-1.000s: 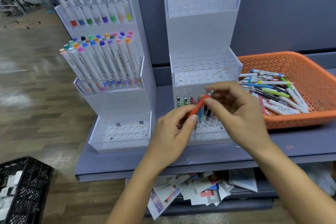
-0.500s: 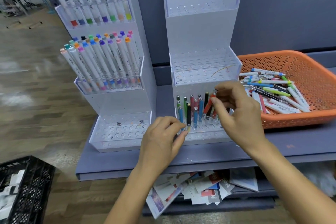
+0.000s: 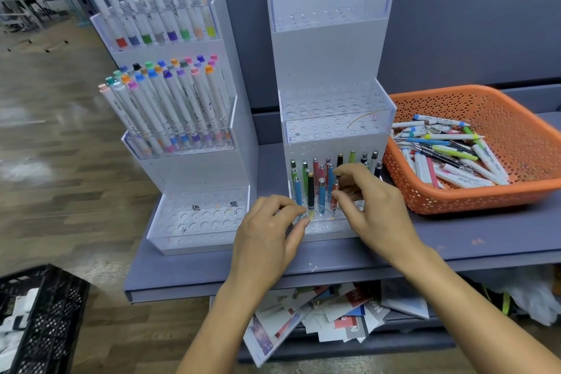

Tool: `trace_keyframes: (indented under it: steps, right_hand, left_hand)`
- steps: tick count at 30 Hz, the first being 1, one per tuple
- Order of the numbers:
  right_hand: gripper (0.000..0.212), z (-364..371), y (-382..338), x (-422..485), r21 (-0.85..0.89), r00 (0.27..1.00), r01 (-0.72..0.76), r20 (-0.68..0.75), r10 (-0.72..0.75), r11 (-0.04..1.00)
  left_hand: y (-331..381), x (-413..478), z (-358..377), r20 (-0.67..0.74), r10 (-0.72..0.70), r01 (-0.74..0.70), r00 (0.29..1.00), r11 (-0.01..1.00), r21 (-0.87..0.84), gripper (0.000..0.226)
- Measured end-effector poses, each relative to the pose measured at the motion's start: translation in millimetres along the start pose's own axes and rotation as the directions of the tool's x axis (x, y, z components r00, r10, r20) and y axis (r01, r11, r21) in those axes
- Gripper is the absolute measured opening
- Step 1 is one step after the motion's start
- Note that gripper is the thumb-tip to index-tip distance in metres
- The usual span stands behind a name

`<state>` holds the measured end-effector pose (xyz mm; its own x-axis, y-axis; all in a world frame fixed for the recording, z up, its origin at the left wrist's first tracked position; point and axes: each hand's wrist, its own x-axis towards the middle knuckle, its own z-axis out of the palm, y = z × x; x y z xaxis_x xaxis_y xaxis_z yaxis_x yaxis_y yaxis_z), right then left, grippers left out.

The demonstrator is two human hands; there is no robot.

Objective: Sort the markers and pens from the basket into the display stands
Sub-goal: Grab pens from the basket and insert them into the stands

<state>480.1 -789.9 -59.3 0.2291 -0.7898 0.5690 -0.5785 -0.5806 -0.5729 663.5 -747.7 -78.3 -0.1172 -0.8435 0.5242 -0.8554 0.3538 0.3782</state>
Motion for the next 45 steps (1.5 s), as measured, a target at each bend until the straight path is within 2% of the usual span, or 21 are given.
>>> trace_keyframes:
  steps: [4,7,9,13,16,21,24,29,32,35,38,42,45]
  right_hand:
    - [0.029,-11.0,-5.1,-7.1,0.137,0.987,-0.14,-0.056,0.149,0.981]
    - [0.025,-25.7,-11.8,-18.3,0.322,0.945,-0.269,-0.093,0.313,0.908]
    - [0.024,-35.5,-15.0,-28.4,0.423,0.91,-0.327,-0.1,0.402,0.845]
    - [0.02,-58.0,-13.9,-53.2,0.539,0.841,-0.391,-0.12,0.527,0.746]
    - [0.021,-79.4,-7.1,-69.1,0.553,0.8,-0.408,-0.166,0.576,0.727]
    - [0.027,-111.1,18.1,-86.2,0.533,0.765,-0.422,-0.225,0.604,0.733]
    - [0.029,-134.7,34.9,-90.7,0.523,0.761,-0.404,-0.263,0.592,0.751]
    - [0.019,-168.9,58.7,-80.5,0.483,0.77,-0.387,-0.299,0.563,0.786]
    - [0.015,-183.3,69.3,-63.1,0.387,0.817,-0.382,-0.283,0.503,0.839]
    - [0.016,-190.9,86.9,-35.4,0.057,0.908,-0.338,-0.245,0.341,0.94]
    - [0.023,-187.0,114.5,-1.8,-0.282,0.967,-0.255,-0.053,0.25,0.925]
    - [0.031,-176.5,143.1,37.4,-0.506,0.911,-0.259,0.155,0.383,0.823]
    - [0.023,-172.3,146.8,55.8,-0.651,0.78,-0.217,0.332,0.53,0.728]
  left_hand:
    - [6.3,-1.0,-4.4,-0.025,-0.085,0.083,0.996,0.995,-0.062,0.029]
    - [16.5,-0.6,-10.3,-0.056,-0.208,0.194,0.977,0.962,-0.19,0.023]
    - [26.3,-1.3,-13.6,-0.052,-0.313,0.284,0.948,0.91,-0.301,0.013]
    - [54.4,-3.4,-14.4,0.029,-0.442,0.4,0.896,0.778,-0.484,0.013]
    - [78.8,-2.7,-9.2,0.054,-0.429,0.386,0.902,0.742,-0.548,0.018]
    - [114.7,6.5,10.1,0.051,-0.347,0.306,0.936,0.736,-0.604,0.032]
    - [141.6,22.3,25.3,0.067,-0.279,0.259,0.958,0.74,-0.62,0.027]
    - [181.7,61.3,46.0,0.124,-0.138,0.185,0.983,0.768,-0.613,0.021]
    - [197.2,92.5,57.5,0.184,-0.056,0.142,0.981,0.857,-0.495,0.016]
    - [200.6,126.2,74.3,0.296,-0.04,0.099,0.954,0.978,-0.184,0.029]
    - [194.1,156.3,95.5,0.427,-0.115,0.049,0.897,0.985,0.163,0.035]
    - [187.1,177.7,123.3,0.59,-0.231,-0.05,0.774,0.906,0.42,0.021]
    - [183.1,180.4,145.8,0.646,-0.301,-0.08,0.702,0.868,0.491,0.027]
